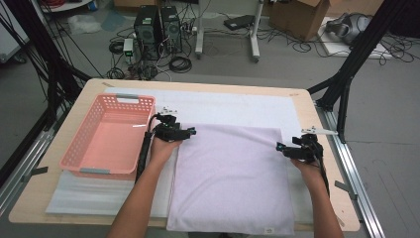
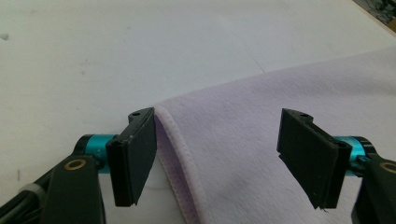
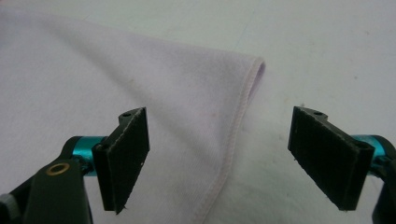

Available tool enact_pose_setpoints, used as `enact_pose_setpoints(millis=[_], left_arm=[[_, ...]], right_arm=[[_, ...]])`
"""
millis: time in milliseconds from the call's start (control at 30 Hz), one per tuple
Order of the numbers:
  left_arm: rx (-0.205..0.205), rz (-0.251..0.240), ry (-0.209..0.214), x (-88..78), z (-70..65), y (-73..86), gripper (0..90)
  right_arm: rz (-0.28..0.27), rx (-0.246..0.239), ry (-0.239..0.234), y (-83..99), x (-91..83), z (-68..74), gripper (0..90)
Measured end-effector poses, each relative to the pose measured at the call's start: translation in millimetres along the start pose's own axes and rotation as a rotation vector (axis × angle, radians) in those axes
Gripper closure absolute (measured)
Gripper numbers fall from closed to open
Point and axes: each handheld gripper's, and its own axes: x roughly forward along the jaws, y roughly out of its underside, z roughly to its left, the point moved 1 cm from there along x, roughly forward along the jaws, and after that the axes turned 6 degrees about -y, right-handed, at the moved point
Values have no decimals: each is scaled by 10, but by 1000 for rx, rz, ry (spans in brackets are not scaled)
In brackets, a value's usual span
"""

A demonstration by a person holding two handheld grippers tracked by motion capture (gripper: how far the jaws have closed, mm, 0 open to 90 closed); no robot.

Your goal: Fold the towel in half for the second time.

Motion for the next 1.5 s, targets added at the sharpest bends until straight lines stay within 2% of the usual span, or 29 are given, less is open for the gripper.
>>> enact_pose_setpoints(millis=[100,133,233,300,367,433,500,533,600,633,667,700,767,833,867,900,933,967,1033,1067,1167,1233,1267,1300,1333,1433,1500], left_arm=[[2,29,-21,87,81,55,315],[12,24,-22,85,93,53,333],[-8,21,-18,100,126,37,380],[51,36,-37,123,107,10,410],[87,41,-54,152,76,-4,428],[124,48,-73,164,61,-18,480],[159,44,-85,167,52,-10,554],[159,39,-84,168,46,-8,575],[174,42,-50,166,39,-5,699],[179,44,-41,171,18,-2,779],[180,44,-45,174,4,-2,797],[164,46,-41,175,8,-1,808],[114,45,-9,173,43,1,823],[94,49,7,169,65,0,838],[92,47,4,165,66,-4,842],[73,34,-11,156,70,-17,844],[47,19,-14,145,80,-31,845],[0,-7,-11,123,96,-59,846],[-58,-63,-14,69,120,-120,850],[-64,-65,-13,44,128,-170,852],[-85,-131,-5,-21,124,-291,852],[-83,-190,1,-70,110,-409,852],[-88,-204,1,-81,108,-444,852],[-97,-216,6,-95,114,-482,852],[-103,-218,9,-107,122,-515,852],[-94,-230,20,-155,123,-544,851],[-79,-210,29,-178,130,-533,851]], right_arm=[[15,7,-16,-57,88,-45,197],[26,13,-14,-74,124,-61,197],[32,29,4,-110,227,-116,196],[45,45,25,-119,305,-145,201],[55,51,59,-113,373,-153,241],[43,50,86,-125,400,-132,299],[61,6,131,-136,425,-87,364],[76,-19,149,-138,438,-48,410],[88,-58,127,-149,444,12,604],[96,-76,119,-154,449,42,665],[104,-83,114,-160,455,67,707],[107,-65,107,-165,456,74,737],[102,6,87,-165,451,49,777],[96,69,51,-158,441,29,832],[95,74,48,-158,440,27,843],[95,66,52,-163,440,30,851],[96,35,81,-173,438,44,856],[92,16,117,-182,431,65,858],[48,-23,158,-212,404,93,861],[21,-39,175,-243,392,111,862],[-2,-61,196,-349,365,102,862],[-73,-61,196,-431,304,108,862],[-113,-50,198,-491,263,119,861],[-121,-53,198,-533,244,122,861],[-143,-69,204,-579,220,133,861],[-158,-90,200,-686,176,158,861],[-153,-91,189,-691,170,170,860]])
